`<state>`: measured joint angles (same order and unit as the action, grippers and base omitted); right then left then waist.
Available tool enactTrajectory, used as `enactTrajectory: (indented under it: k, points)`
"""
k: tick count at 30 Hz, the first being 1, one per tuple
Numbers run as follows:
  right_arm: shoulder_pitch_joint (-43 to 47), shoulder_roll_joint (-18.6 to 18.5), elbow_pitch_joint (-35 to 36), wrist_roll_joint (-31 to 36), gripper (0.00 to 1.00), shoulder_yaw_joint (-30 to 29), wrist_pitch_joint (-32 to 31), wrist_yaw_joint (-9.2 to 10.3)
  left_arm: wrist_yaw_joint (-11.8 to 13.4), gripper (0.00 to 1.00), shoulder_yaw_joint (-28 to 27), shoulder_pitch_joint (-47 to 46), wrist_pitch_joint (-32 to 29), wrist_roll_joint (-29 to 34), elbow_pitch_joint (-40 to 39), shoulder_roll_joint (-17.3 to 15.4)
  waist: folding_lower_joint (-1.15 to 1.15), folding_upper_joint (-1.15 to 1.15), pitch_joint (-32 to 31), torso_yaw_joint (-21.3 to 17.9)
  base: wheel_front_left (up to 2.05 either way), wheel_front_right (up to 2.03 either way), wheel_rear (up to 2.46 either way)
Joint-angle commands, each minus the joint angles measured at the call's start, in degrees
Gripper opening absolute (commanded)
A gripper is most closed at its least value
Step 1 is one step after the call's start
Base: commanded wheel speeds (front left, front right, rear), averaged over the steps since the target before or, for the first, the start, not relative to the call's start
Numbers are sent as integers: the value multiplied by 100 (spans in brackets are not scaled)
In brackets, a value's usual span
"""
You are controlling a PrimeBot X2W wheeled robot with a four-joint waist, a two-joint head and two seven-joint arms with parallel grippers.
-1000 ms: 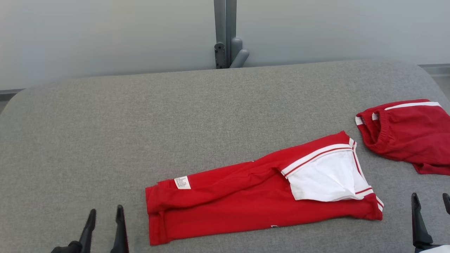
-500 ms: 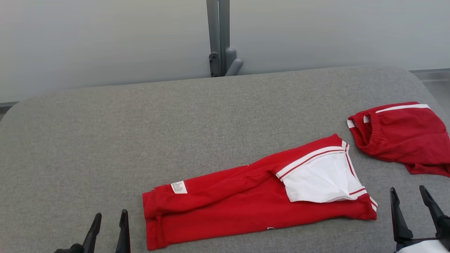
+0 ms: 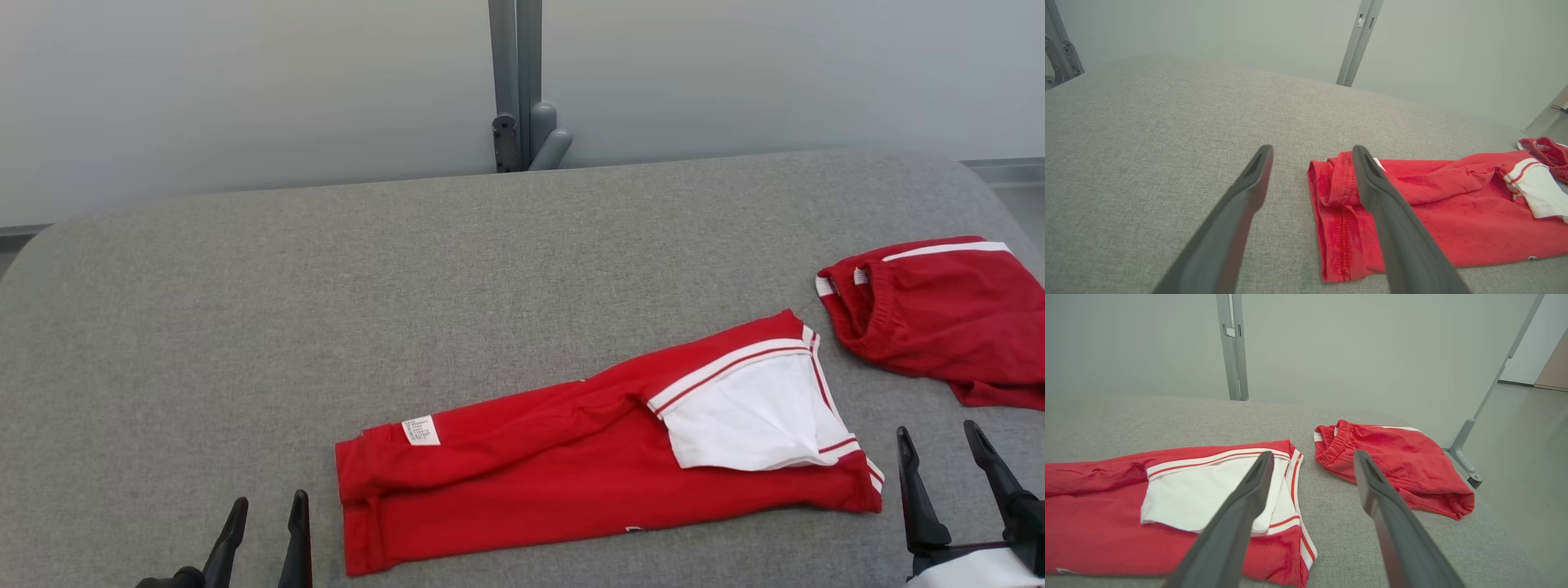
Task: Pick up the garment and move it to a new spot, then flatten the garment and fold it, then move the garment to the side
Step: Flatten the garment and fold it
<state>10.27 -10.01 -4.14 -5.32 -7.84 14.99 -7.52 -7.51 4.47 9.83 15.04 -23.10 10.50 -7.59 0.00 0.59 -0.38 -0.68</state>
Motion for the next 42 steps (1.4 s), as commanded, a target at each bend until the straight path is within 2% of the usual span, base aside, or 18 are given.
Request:
enactTrajectory:
  k: [1, 12, 24, 34, 42]
  points:
    - [-38, -38, -19, 2, 100, 23, 25, 7, 4, 100, 13, -32, 15, -37, -11, -1, 0, -59, 4, 11, 0, 0, 0]
    - [-248, -172, -350, -210, 100, 262, 25, 7, 3, 100, -58, 52, 15, -49, -38, 37, 0, -59, 83, -10, 0, 0, 0]
    - [-1421, -507, -2404, -626, 100, 870, -47, 7, 4, 100, -38, 93, 15, -38, -45, 4, 0, -59, 169, 24, 0, 0, 0]
    - [-2778, -444, -3995, -864, 100, 1247, -671, 7, 4, 100, -50, 12, 15, -54, -30, -60, 0, -59, 317, 73, 0, 0, 0]
    - [-3302, -387, -5016, -1071, 100, 1654, -982, 7, 4, 100, -3, -83, 16, -76, 19, -139, 0, -59, 387, 171, 0, 0, 0]
